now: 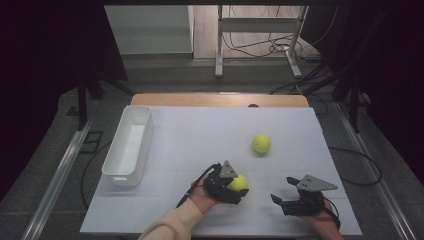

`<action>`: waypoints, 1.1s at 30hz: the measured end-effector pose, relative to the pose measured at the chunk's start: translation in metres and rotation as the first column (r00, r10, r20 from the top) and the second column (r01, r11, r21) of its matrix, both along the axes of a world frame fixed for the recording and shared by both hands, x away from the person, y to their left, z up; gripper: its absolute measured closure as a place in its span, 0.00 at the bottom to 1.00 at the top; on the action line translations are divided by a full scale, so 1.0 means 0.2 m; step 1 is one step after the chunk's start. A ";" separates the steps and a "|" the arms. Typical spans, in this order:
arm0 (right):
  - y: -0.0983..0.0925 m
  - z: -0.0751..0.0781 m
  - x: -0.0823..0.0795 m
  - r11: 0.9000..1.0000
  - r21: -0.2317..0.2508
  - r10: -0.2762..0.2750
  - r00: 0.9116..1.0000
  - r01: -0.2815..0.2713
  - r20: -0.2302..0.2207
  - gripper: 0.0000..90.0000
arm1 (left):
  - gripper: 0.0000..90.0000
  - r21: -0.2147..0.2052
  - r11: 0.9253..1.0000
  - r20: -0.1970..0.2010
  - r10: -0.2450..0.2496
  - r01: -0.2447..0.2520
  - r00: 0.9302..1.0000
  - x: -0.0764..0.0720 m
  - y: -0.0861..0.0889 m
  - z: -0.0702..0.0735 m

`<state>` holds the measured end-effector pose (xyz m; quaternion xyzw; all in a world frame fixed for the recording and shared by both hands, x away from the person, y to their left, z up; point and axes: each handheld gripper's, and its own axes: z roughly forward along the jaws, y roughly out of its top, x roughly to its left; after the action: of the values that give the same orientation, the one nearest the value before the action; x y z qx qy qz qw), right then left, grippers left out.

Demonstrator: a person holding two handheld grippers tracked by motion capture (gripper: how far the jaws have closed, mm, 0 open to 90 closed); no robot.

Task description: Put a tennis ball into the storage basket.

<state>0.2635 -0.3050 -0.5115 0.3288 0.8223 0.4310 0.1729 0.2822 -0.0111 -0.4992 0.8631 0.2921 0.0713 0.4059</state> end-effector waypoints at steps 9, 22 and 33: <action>0.00 0.00 0.00 1.000 0.000 0.002 1.000 -0.002 0.004 0.15 | 0.30 -0.042 0.999 0.033 0.028 -0.026 0.999 -0.02 0.09 0.08; 0.01 0.00 0.00 0.999 0.005 -0.034 0.999 0.034 0.006 0.15 | 0.30 -0.094 0.995 0.076 0.025 -0.018 0.997 -0.05 0.19 0.18; -0.01 0.01 0.00 0.999 0.022 -0.031 0.999 0.031 0.007 0.15 | 0.30 -0.119 0.992 0.090 0.052 -0.041 0.995 -0.05 0.25 0.23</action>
<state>0.2626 -0.3065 -0.5094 0.3419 0.8117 0.4385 0.1788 0.2718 0.0380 -0.4541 0.8266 0.2968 0.1036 0.4669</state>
